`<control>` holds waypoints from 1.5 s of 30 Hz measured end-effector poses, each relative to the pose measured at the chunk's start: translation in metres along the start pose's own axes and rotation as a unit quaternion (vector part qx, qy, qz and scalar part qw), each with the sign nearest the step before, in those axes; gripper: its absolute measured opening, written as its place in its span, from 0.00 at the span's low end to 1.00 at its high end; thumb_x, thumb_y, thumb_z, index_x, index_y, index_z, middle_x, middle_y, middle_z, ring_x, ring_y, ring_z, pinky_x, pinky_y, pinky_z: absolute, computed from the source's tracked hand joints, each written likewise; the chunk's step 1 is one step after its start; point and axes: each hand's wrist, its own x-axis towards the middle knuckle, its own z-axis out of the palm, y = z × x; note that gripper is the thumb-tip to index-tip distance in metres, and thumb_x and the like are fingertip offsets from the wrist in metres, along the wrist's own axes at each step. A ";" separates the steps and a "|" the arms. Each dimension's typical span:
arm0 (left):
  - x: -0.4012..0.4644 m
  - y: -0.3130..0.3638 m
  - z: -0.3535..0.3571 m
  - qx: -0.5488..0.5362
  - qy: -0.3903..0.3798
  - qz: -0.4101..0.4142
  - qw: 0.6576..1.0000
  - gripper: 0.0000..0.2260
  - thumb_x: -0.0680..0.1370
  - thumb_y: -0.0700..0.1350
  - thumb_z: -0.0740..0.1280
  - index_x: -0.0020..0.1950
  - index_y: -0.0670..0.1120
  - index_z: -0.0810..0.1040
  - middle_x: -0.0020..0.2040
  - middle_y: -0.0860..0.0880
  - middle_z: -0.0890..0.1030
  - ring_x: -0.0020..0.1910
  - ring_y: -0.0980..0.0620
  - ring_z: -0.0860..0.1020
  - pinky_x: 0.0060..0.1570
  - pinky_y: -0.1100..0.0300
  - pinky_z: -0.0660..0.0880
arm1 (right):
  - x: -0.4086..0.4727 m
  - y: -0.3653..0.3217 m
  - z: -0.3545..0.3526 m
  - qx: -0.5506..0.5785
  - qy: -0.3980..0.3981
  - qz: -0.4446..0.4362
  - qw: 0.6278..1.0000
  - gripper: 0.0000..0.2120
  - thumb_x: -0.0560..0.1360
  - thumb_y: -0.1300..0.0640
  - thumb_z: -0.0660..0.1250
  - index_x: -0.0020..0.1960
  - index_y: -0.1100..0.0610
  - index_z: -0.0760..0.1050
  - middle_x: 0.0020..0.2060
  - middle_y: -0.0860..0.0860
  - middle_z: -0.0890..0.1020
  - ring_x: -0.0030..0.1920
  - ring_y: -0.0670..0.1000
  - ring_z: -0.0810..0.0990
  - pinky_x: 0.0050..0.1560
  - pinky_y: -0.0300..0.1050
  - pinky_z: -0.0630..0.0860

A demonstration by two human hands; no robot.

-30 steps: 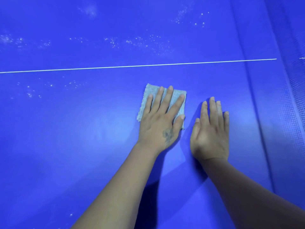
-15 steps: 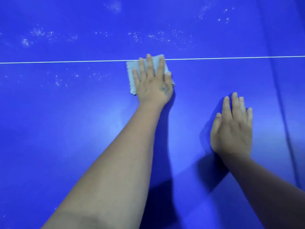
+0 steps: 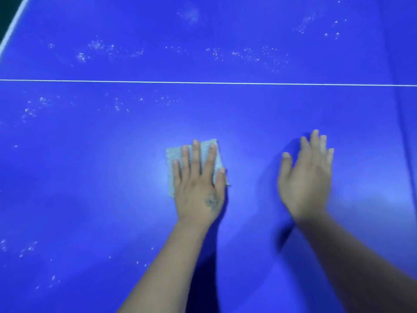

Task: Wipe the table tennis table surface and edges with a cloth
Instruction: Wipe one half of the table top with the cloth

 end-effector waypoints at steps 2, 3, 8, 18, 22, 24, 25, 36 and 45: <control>0.028 -0.022 -0.007 0.001 0.002 -0.051 0.999 0.28 0.88 0.61 0.47 0.88 0.58 0.48 0.89 0.49 0.47 0.87 0.46 0.42 0.85 0.43 0.40 | -0.015 -0.035 0.010 -0.007 -0.014 -0.021 1.000 0.35 0.84 0.44 0.54 0.82 0.68 0.60 0.84 0.64 0.57 0.85 0.63 0.53 0.84 0.62 0.51; 0.047 -0.030 -0.011 -0.001 0.008 -0.072 0.997 0.28 0.88 0.61 0.47 0.88 0.58 0.48 0.89 0.49 0.46 0.87 0.46 0.42 0.85 0.42 0.40 | -0.022 -0.048 0.016 -0.024 -0.027 -0.027 0.999 0.37 0.84 0.41 0.53 0.83 0.67 0.57 0.84 0.63 0.55 0.85 0.62 0.50 0.84 0.62 0.50; 0.145 -0.045 -0.023 -0.039 0.023 -0.133 0.990 0.28 0.88 0.60 0.49 0.88 0.57 0.49 0.89 0.47 0.44 0.87 0.45 0.40 0.84 0.41 0.37 | -0.028 -0.060 0.025 -0.088 -0.041 -0.034 0.995 0.39 0.85 0.39 0.49 0.84 0.66 0.54 0.85 0.63 0.51 0.85 0.62 0.46 0.84 0.63 0.48; 0.101 0.016 0.003 -0.011 0.043 0.119 0.992 0.27 0.88 0.59 0.52 0.87 0.55 0.61 0.88 0.46 0.56 0.87 0.43 0.51 0.84 0.39 0.48 | -0.025 -0.060 0.028 -0.077 -0.035 -0.026 0.996 0.39 0.84 0.39 0.51 0.83 0.66 0.57 0.84 0.63 0.53 0.85 0.62 0.48 0.84 0.63 0.48; 0.040 -0.015 -0.005 -0.008 0.016 0.085 0.996 0.28 0.88 0.61 0.51 0.88 0.57 0.56 0.89 0.49 0.52 0.88 0.47 0.46 0.85 0.42 0.45 | -0.025 -0.061 0.027 -0.065 -0.028 -0.022 0.997 0.39 0.85 0.38 0.51 0.83 0.65 0.58 0.85 0.62 0.53 0.85 0.61 0.48 0.84 0.62 0.48; 0.035 -0.042 -0.012 0.000 0.003 0.047 0.999 0.29 0.87 0.63 0.48 0.88 0.59 0.53 0.89 0.51 0.50 0.88 0.47 0.44 0.85 0.43 0.43 | -0.025 -0.061 0.028 -0.064 -0.025 -0.020 0.997 0.39 0.85 0.37 0.51 0.83 0.65 0.58 0.85 0.62 0.53 0.86 0.60 0.48 0.84 0.62 0.48; 0.041 -0.056 -0.016 0.004 0.001 0.025 1.000 0.29 0.87 0.63 0.47 0.88 0.60 0.52 0.89 0.51 0.49 0.88 0.47 0.44 0.85 0.43 0.43 | -0.025 -0.061 0.028 -0.063 -0.025 -0.020 0.998 0.39 0.85 0.37 0.51 0.83 0.65 0.58 0.85 0.62 0.53 0.86 0.60 0.48 0.84 0.62 0.48; 0.191 -0.013 -0.021 -0.023 -0.022 -0.030 0.999 0.29 0.88 0.59 0.49 0.88 0.58 0.47 0.89 0.47 0.43 0.87 0.43 0.38 0.83 0.38 0.36 | -0.026 -0.061 0.029 -0.058 -0.016 -0.022 0.998 0.38 0.85 0.38 0.53 0.83 0.65 0.59 0.84 0.62 0.55 0.85 0.61 0.49 0.84 0.62 0.48; 0.069 -0.005 -0.004 0.018 0.003 0.192 0.981 0.27 0.89 0.59 0.51 0.88 0.56 0.56 0.88 0.48 0.53 0.88 0.45 0.48 0.84 0.40 0.48 | -0.025 -0.062 0.028 -0.071 -0.019 -0.026 0.997 0.38 0.85 0.38 0.51 0.84 0.64 0.57 0.84 0.62 0.55 0.85 0.62 0.49 0.84 0.63 0.48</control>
